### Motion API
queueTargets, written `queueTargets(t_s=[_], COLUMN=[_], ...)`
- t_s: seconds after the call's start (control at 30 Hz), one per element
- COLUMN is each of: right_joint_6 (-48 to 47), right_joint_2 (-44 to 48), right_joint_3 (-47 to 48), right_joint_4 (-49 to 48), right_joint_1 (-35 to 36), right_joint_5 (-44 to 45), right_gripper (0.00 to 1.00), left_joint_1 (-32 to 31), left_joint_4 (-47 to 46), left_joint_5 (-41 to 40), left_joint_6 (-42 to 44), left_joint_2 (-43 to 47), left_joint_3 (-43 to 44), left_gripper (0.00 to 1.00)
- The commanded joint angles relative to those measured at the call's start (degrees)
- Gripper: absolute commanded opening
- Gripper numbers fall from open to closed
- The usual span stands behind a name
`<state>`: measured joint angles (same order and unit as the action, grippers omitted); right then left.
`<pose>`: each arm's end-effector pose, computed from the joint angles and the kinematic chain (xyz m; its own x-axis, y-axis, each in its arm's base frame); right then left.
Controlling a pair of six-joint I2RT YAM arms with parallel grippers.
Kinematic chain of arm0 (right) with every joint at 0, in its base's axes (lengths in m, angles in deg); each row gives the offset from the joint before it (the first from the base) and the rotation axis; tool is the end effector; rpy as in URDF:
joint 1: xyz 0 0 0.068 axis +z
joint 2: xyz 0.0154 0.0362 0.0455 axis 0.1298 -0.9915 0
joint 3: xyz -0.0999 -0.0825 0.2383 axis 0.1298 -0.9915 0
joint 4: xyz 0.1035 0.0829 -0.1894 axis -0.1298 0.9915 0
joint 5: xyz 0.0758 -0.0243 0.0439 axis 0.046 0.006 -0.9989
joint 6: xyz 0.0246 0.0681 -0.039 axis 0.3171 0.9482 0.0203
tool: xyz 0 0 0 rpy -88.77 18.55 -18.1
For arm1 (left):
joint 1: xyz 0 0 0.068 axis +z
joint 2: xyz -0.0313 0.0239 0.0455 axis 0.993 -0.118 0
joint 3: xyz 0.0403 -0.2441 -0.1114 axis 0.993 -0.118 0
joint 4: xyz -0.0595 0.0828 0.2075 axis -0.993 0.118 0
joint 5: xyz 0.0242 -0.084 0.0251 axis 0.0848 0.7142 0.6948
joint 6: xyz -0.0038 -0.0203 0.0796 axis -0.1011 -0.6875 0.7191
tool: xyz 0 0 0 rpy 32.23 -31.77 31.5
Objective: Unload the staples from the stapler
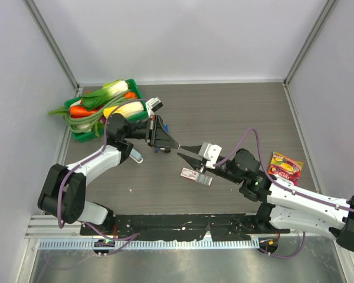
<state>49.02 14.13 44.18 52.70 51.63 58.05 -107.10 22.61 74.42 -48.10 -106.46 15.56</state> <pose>0.1066 0.1923 0.3357 0.3799 -0.0288 -0.9246 -0.8260 0.4393 -0.3531 0.2241 -0.1742 0.3276 -0.9365 0.1007 -0.3358 0.3206 -0.1416 -0.9366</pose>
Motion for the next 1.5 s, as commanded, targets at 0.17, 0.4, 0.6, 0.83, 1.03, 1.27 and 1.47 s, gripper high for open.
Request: queueTargets(t_s=[0.17,0.4,0.6,0.83,1.03,1.27,1.47], right_joint_6=[-2.03,-1.76,-1.24,-0.89,-0.62,-0.45,-0.27], right_joint_2=[-0.37,-0.55,-0.54,-0.72,-0.46,-0.19,-0.28], right_joint_3=[1.89,1.62,1.71,2.06,2.33,2.68,2.94], right_joint_4=[-3.74,-4.27,-4.71,-4.98,-4.89,-4.63,-4.01], right_joint_1=[0.32,0.32,0.32,0.32,0.32,0.32,0.32], right_joint_5=[3.52,4.57,3.52,2.73,2.64,2.2,1.94], right_gripper=[0.34,0.36,0.34,0.3,0.31,0.3,0.19], left_joint_1=[-0.73,-1.26,-1.43,-1.43,-1.7,-1.87,-1.96], left_joint_4=[-2.51,-2.51,-2.51,-1.9,-1.19,1.44,5.75], left_joint_5=[1.39,1.56,1.74,1.83,1.83,1.92,1.83], left_joint_6=[0.06,0.33,0.5,1.2,1.99,4.36,8.06], left_joint_2=[2.68,2.68,2.33,2.59,2.68,3.2,4.08], left_joint_3=[-0.63,-0.63,-0.46,-0.89,-0.98,-0.89,-0.89], left_gripper=[0.09,0.09,0.09,0.1,0.1,0.1,0.1])
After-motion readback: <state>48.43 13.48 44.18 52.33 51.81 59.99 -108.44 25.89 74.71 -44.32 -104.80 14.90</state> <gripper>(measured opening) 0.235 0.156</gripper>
